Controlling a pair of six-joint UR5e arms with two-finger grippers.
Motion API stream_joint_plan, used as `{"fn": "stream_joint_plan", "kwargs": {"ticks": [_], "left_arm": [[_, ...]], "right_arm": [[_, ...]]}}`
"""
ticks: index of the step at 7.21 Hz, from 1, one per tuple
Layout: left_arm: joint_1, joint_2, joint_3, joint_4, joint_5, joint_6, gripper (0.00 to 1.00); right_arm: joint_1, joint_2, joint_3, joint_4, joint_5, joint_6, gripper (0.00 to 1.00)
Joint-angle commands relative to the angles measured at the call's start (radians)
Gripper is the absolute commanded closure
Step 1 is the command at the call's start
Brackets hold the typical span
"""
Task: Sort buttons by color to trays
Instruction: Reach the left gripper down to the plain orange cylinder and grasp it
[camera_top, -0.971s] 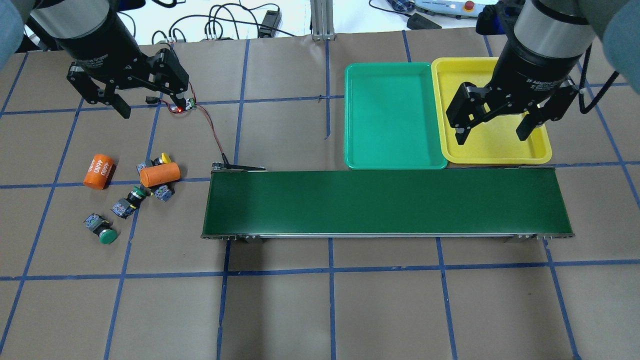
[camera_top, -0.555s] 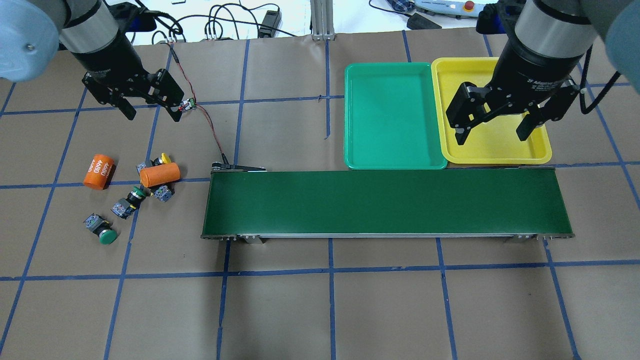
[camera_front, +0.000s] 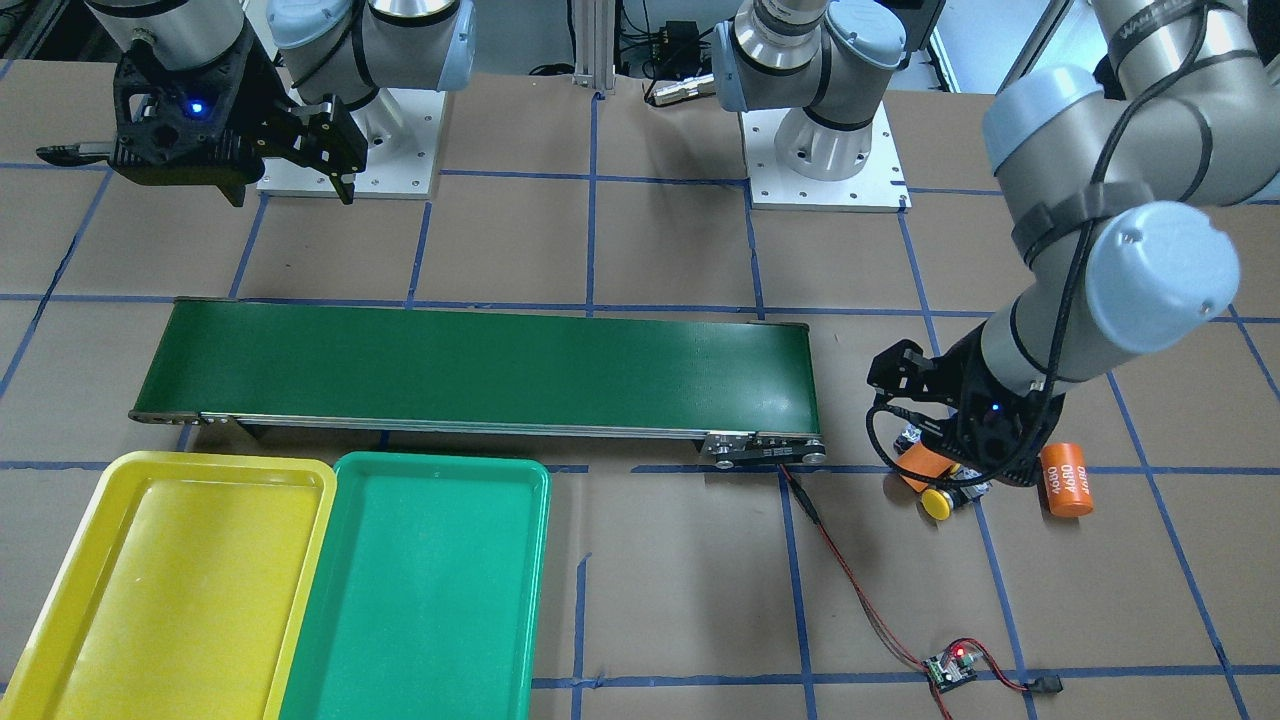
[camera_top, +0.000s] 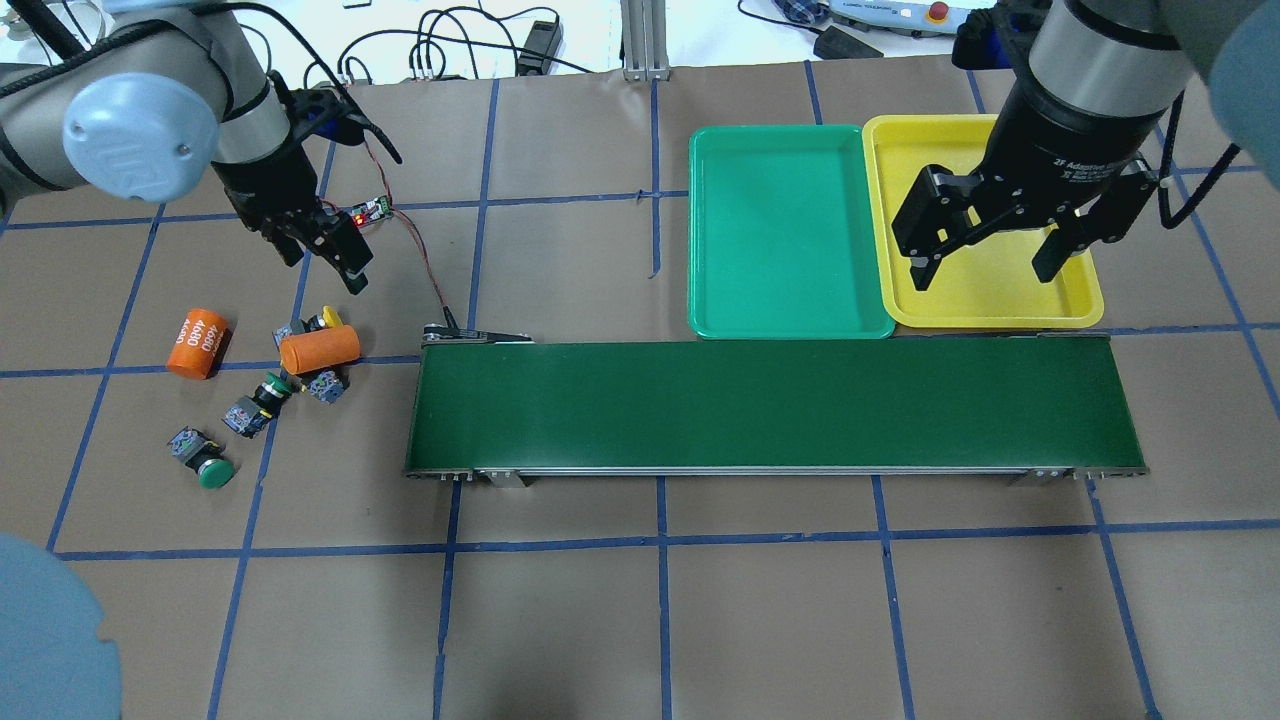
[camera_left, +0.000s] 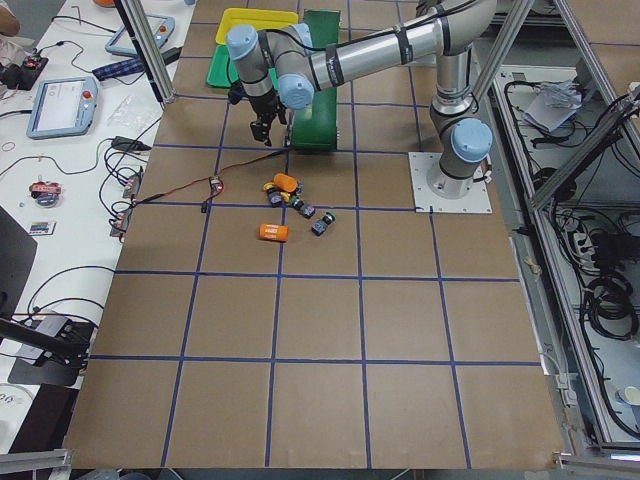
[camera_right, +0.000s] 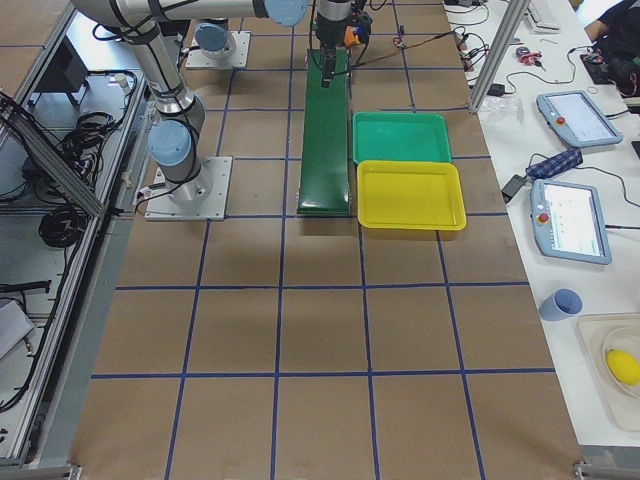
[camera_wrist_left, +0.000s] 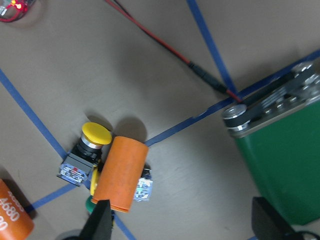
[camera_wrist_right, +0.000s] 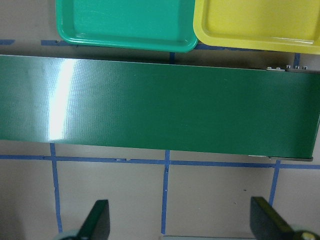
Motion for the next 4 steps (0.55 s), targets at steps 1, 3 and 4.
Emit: {"fn": "stream_joint_plan", "kwargs": {"ticks": [1, 3, 4], "left_arm": [[0.083, -0.049, -0.143, 0.259, 0.043, 0.158, 0.00], [0.071, -0.063, -0.167, 0.305, 0.038, 0.142, 0.00], [0.073, -0.066, -0.177, 0.305, 0.001, 0.140, 0.00]], "right_arm": [[-0.001, 0.000, 0.000, -0.002, -0.001, 0.000, 0.00], [-0.001, 0.000, 0.000, 0.000, -0.003, 0.000, 0.00], [0.000, 0.000, 0.000, 0.003, -0.003, 0.000, 0.00]]}}
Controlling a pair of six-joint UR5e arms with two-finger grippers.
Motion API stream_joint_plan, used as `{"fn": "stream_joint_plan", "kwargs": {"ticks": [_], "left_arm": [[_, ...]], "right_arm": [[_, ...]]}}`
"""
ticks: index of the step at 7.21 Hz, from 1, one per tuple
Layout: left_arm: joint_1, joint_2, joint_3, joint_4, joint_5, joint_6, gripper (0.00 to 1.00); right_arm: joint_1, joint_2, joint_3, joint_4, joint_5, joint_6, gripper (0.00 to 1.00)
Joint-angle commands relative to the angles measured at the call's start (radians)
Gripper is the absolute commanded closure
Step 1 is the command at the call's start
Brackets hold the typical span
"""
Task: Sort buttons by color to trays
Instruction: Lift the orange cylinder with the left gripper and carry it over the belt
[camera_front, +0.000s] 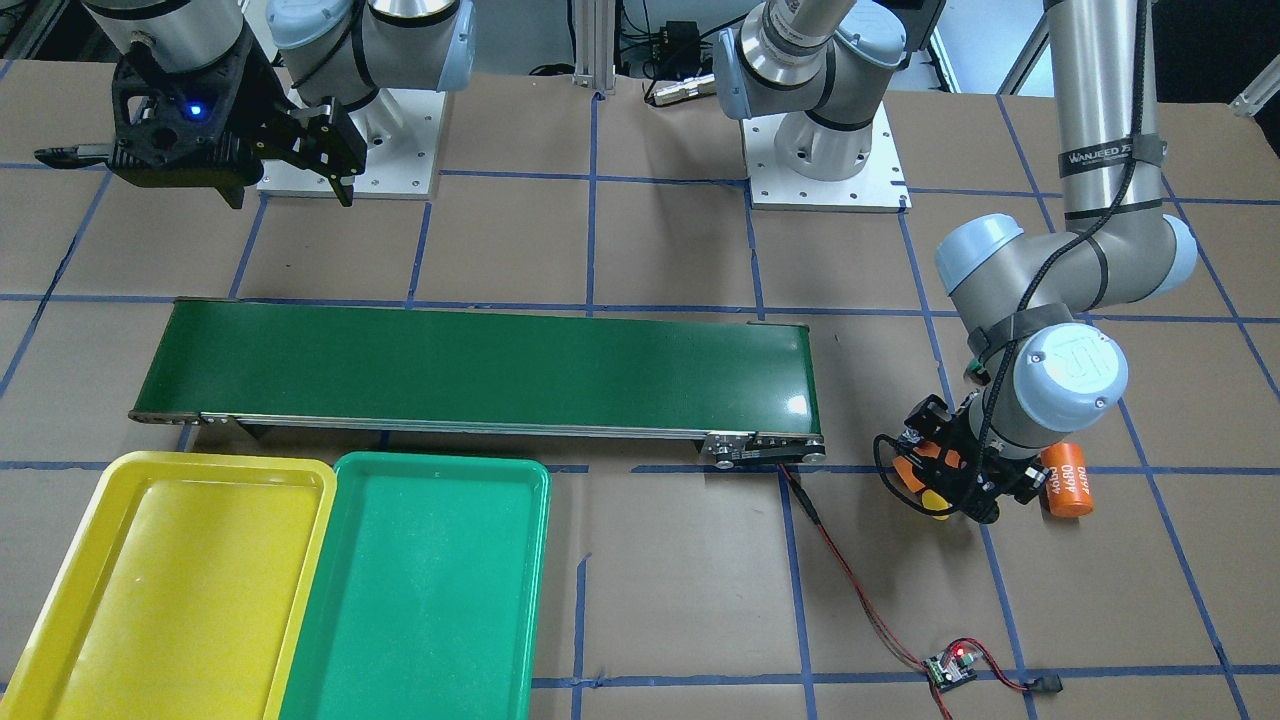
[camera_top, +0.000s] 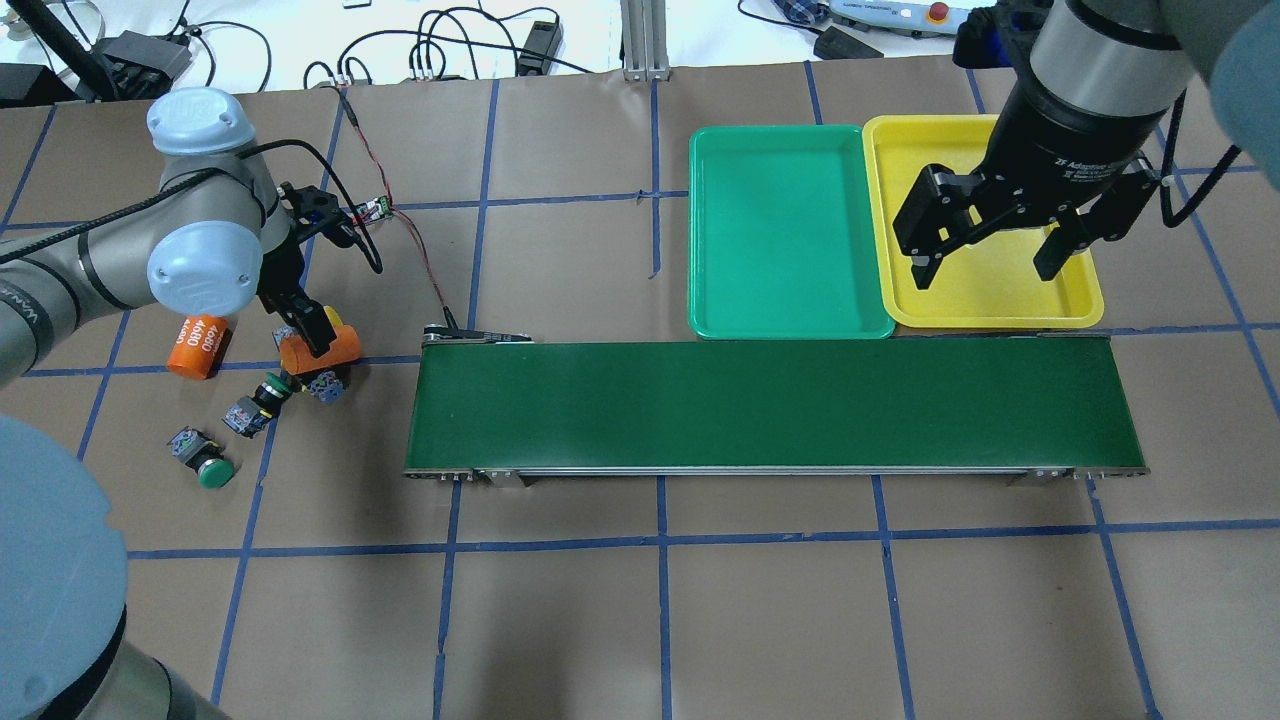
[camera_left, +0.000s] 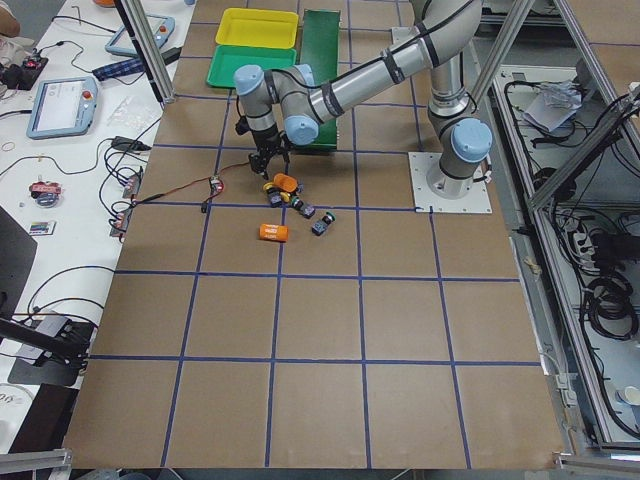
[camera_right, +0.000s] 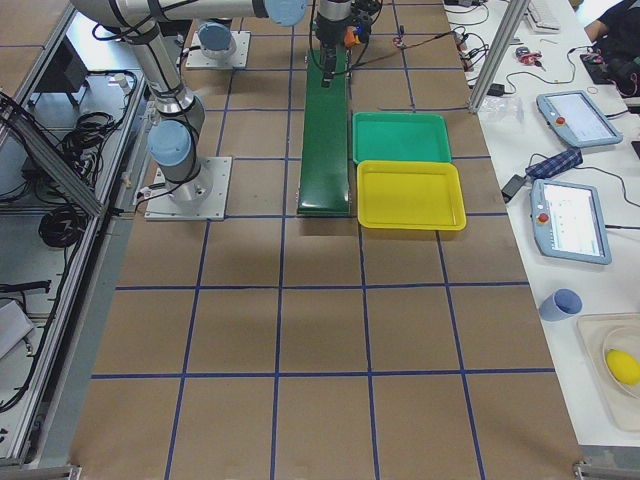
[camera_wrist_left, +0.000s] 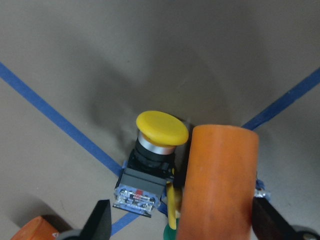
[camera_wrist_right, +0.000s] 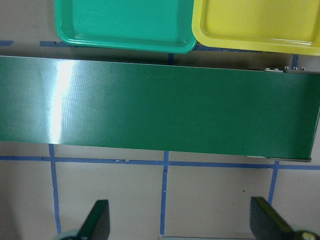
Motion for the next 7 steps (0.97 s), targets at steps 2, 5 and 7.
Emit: {"fn": "stream_joint_plan", "kwargs": {"ticks": [2, 5, 7], "left_arm": [[0.000, -0.004, -0.017, 0.006, -0.040, -0.003, 0.07], [0.006, 0.007, -0.028, -0.008, -0.084, 0.004, 1.00], [0.004, 0.053, -0.013, -0.076, -0.099, 0.004, 1.00]], "right_arm": [[-0.001, 0.000, 0.000, 0.009, -0.002, 0.000, 0.00], [0.001, 0.002, 0.002, 0.009, -0.001, 0.000, 0.00], [0.001, 0.002, 0.000, 0.009, 0.002, 0.002, 0.00]]}}
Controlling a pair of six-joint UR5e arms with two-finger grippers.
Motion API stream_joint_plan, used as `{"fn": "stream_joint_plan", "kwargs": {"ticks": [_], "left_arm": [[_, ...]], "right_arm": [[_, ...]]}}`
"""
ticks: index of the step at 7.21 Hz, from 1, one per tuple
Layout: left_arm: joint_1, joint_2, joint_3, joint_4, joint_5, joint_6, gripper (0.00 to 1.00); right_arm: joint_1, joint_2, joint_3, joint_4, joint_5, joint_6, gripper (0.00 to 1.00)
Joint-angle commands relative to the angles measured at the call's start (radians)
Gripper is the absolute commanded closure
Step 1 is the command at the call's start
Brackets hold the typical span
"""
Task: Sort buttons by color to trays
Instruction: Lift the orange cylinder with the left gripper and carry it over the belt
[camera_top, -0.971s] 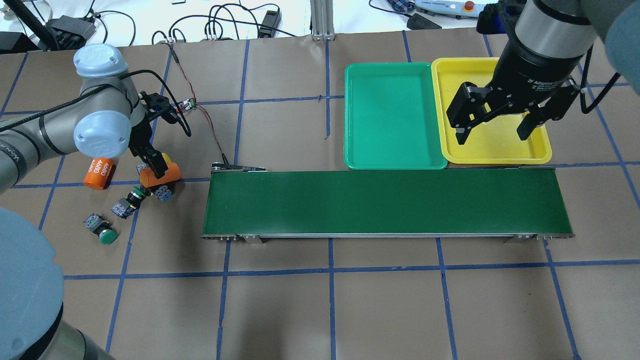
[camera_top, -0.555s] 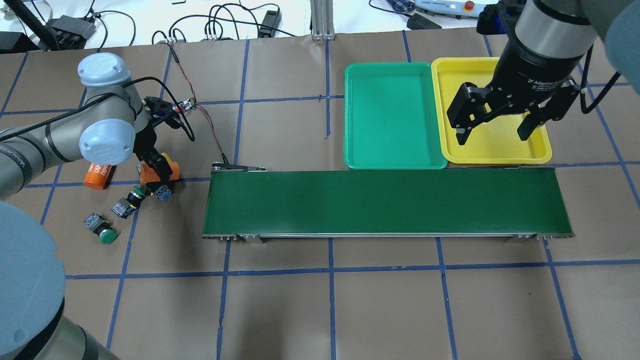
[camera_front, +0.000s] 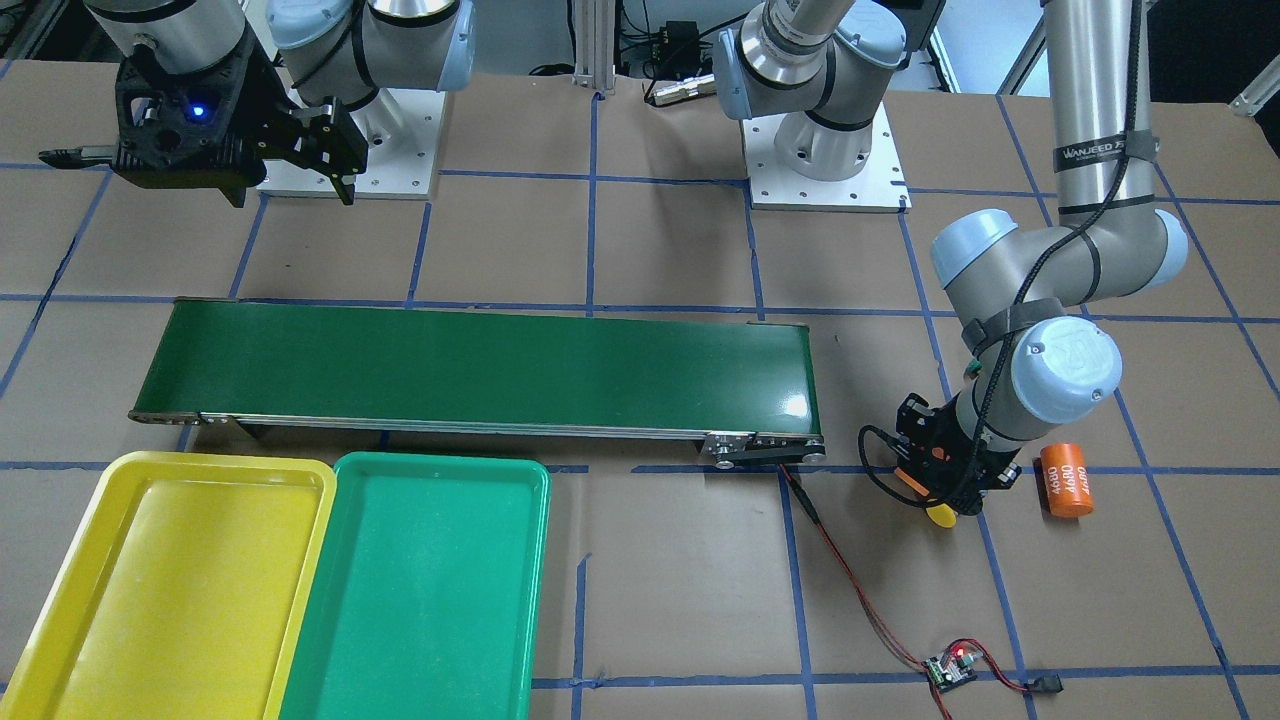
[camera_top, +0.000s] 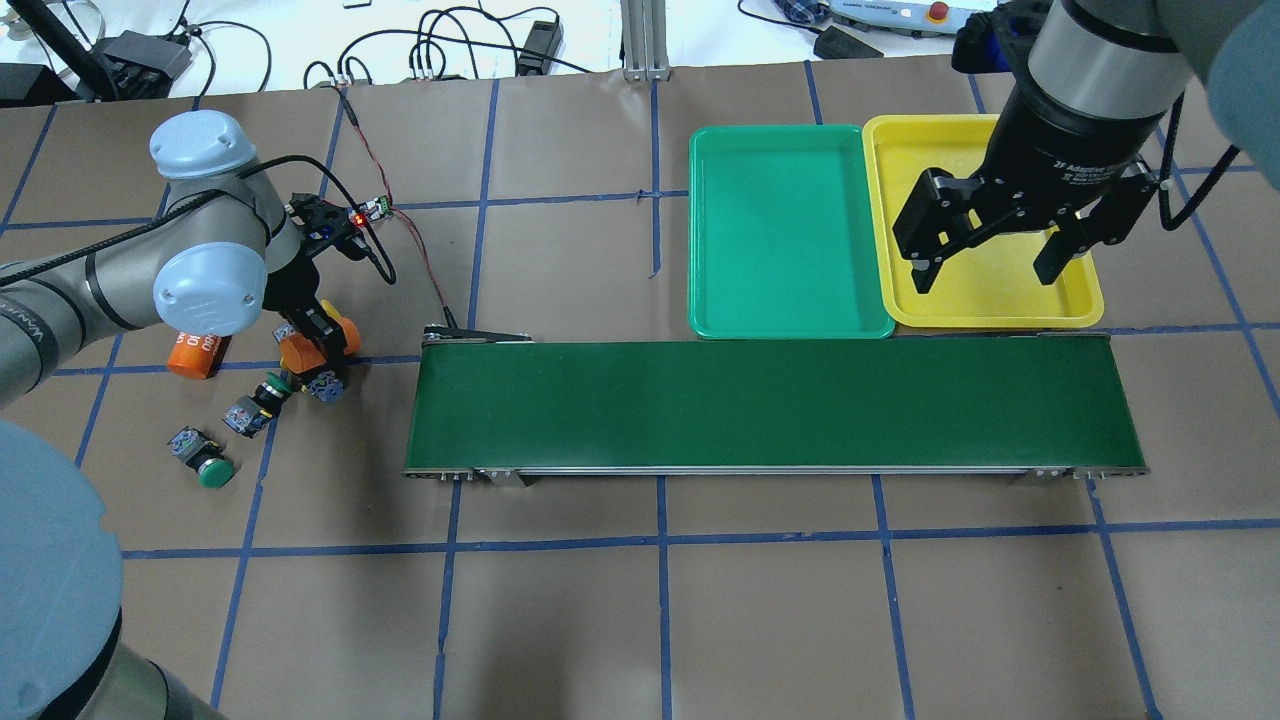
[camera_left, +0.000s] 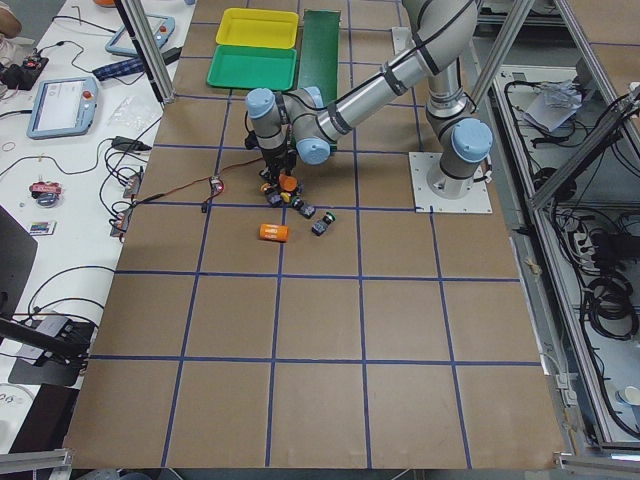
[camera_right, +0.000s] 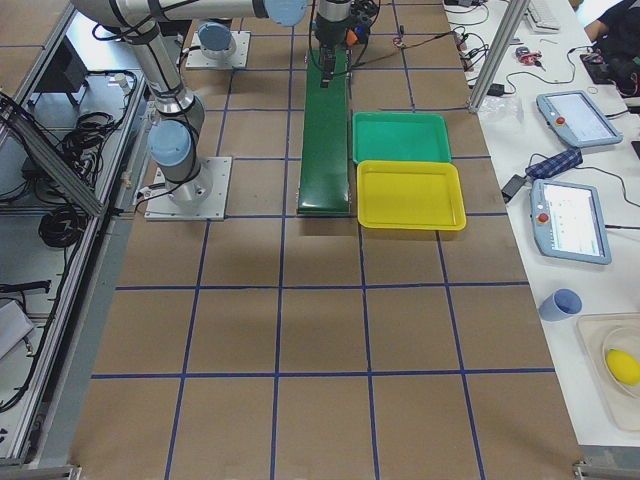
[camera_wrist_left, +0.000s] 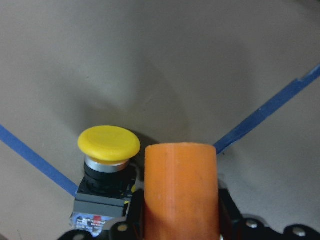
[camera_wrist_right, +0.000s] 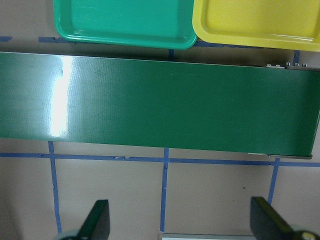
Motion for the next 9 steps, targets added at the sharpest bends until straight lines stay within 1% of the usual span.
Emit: {"fn": "stream_joint_plan", "kwargs": {"ticks": [1, 2, 3, 4, 5, 6, 7, 8, 9], "left_arm": [[-0.001, 0.082, 0.020, -0.124, -0.073, 0.008, 1.00], [-0.019, 0.150, 0.035, -0.219, -0.130, 0.076, 1.00], [-0.059, 0.210, 0.020, -0.238, -0.214, 0.232, 1.00], [-0.128, 0.257, -0.011, -0.238, -0.229, 0.298, 1.00], [-0.201, 0.304, -0.055, -0.229, -0.220, 0.343, 1.00], [-0.222, 0.333, -0.113, -0.203, -0.223, 0.413, 1.00], [-0.226, 0.349, -0.170, -0.125, -0.232, 0.432, 1.00], [-0.231, 0.360, -0.221, -0.065, -0.283, 0.439, 1.00], [-0.234, 0.366, -0.273, -0.028, -0.302, 0.443, 1.00]], "right_arm": [[0.000, 0.001, 0.001, -0.009, 0.004, 0.001, 0.00], [0.000, 0.001, -0.001, -0.012, 0.007, -0.002, 0.00], [0.000, -0.001, -0.001, -0.009, 0.016, -0.002, 0.00], [0.000, 0.001, -0.001, -0.011, 0.016, 0.000, 0.00], [0.000, 0.001, -0.001, -0.011, 0.015, 0.001, 0.00], [0.000, 0.001, -0.001, -0.012, 0.013, 0.013, 0.00], [0.000, 0.001, -0.001, -0.012, 0.013, 0.013, 0.00], [0.000, 0.001, -0.001, -0.012, 0.013, 0.013, 0.00], [0.000, 0.001, -0.001, -0.017, 0.010, 0.013, 0.00]]}}
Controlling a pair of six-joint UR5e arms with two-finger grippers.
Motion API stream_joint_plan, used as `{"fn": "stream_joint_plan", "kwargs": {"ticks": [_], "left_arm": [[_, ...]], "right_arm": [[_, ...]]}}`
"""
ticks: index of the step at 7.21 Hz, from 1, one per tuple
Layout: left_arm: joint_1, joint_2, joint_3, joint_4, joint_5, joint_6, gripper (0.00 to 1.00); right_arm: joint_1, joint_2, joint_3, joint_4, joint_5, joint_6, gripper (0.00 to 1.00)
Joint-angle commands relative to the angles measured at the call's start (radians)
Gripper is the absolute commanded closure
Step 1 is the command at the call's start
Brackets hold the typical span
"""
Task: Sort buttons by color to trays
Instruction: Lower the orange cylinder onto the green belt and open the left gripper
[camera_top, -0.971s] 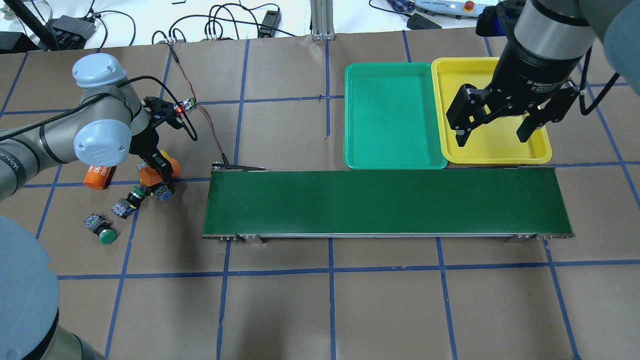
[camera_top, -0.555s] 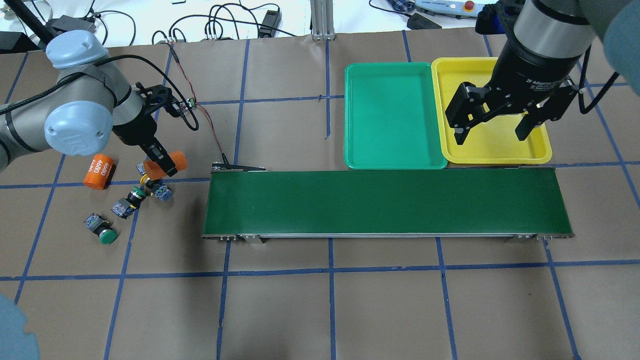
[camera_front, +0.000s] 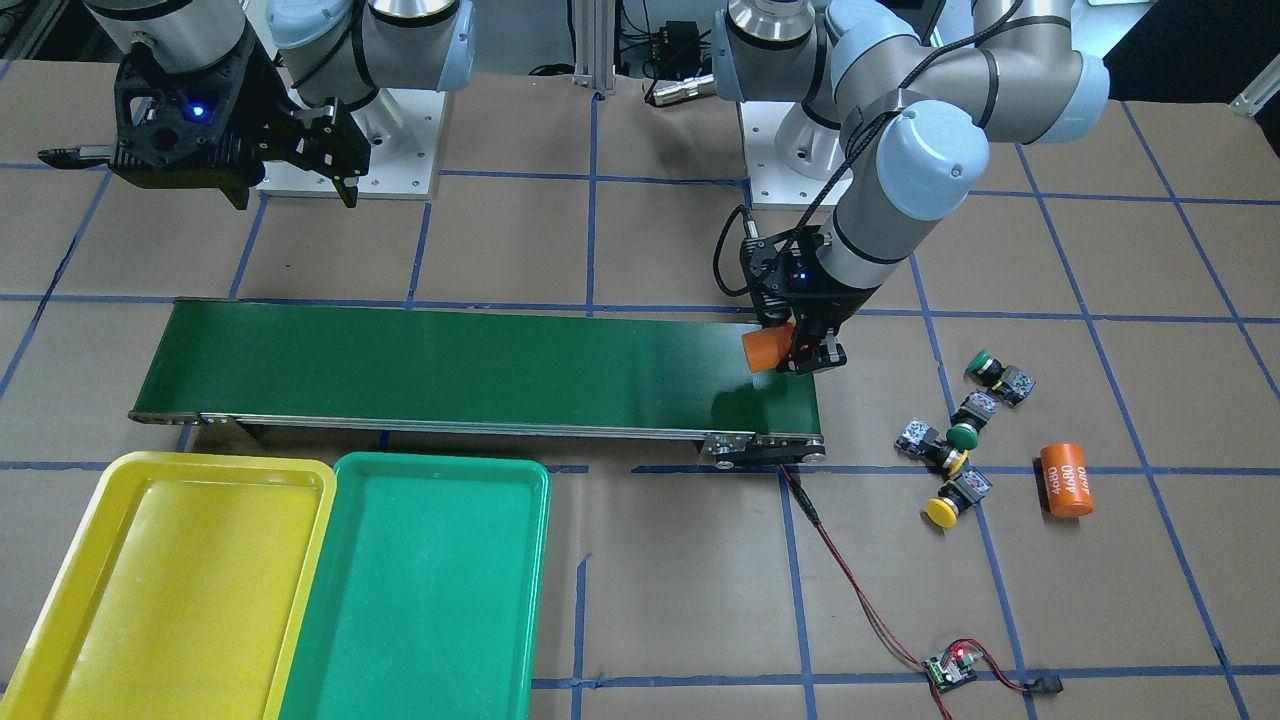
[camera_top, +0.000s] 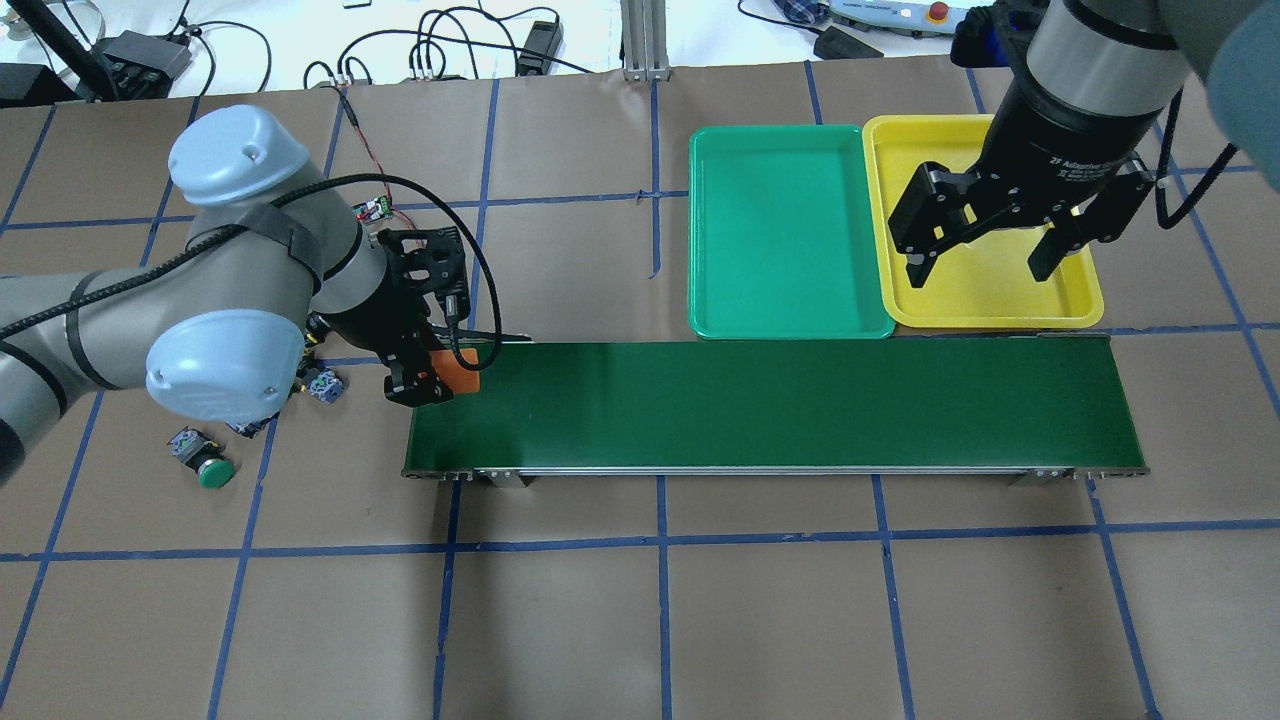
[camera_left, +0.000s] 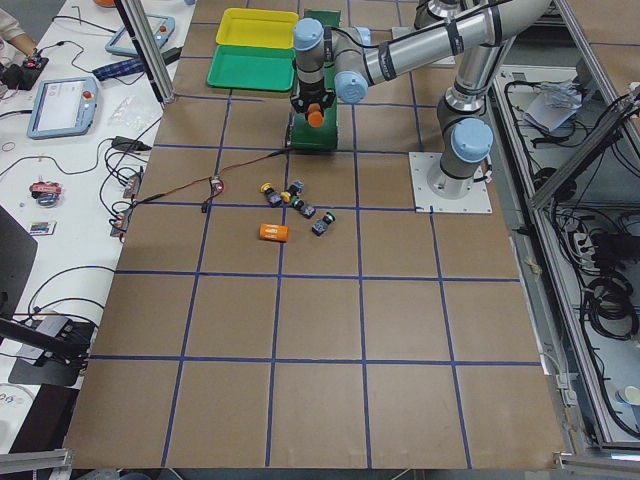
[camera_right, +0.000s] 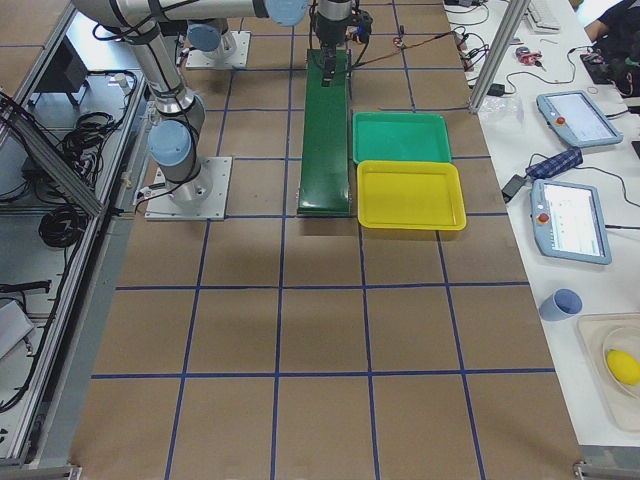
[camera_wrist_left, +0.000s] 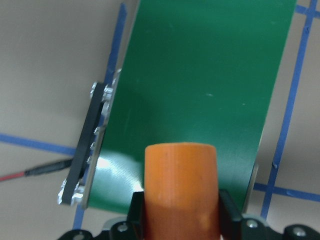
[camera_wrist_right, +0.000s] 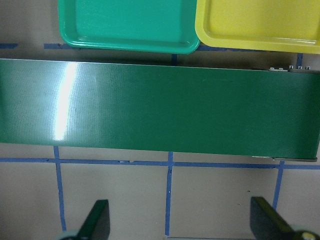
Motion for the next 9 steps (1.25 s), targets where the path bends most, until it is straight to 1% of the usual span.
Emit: {"fn": "stream_joint_plan", "kwargs": {"ticks": [1, 2, 3, 4, 5, 6, 7, 9], "left_arm": [[-0.005, -0.003, -0.094, 0.161, -0.038, 0.016, 1.00], [-0.005, 0.002, -0.128, 0.187, -0.062, 0.010, 1.00], [-0.006, -0.005, -0.145, 0.217, -0.063, -0.018, 1.00], [-0.006, -0.020, -0.139, 0.220, -0.063, -0.092, 0.69], [-0.006, -0.025, -0.137, 0.223, -0.064, -0.101, 0.53], [-0.006, -0.024, -0.136, 0.223, -0.064, -0.101, 0.23], [-0.006, -0.024, -0.137, 0.223, -0.063, -0.102, 0.00], [-0.008, 0.016, -0.131, 0.218, -0.055, -0.101, 0.00]], "right_arm": [[-0.003, 0.000, -0.002, -0.007, -0.008, 0.002, 0.00], [-0.003, -0.002, -0.002, -0.005, -0.010, 0.001, 0.00], [-0.003, 0.000, -0.002, -0.004, -0.012, 0.001, 0.00], [-0.003, 0.000, -0.002, -0.008, -0.013, 0.001, 0.00], [-0.003, 0.000, -0.002, -0.007, -0.013, 0.001, 0.00], [-0.003, 0.000, -0.002, -0.007, -0.013, 0.001, 0.00], [-0.003, 0.000, -0.002, -0.007, -0.010, 0.002, 0.00], [-0.003, 0.000, 0.000, -0.005, -0.013, 0.001, 0.00]]}}
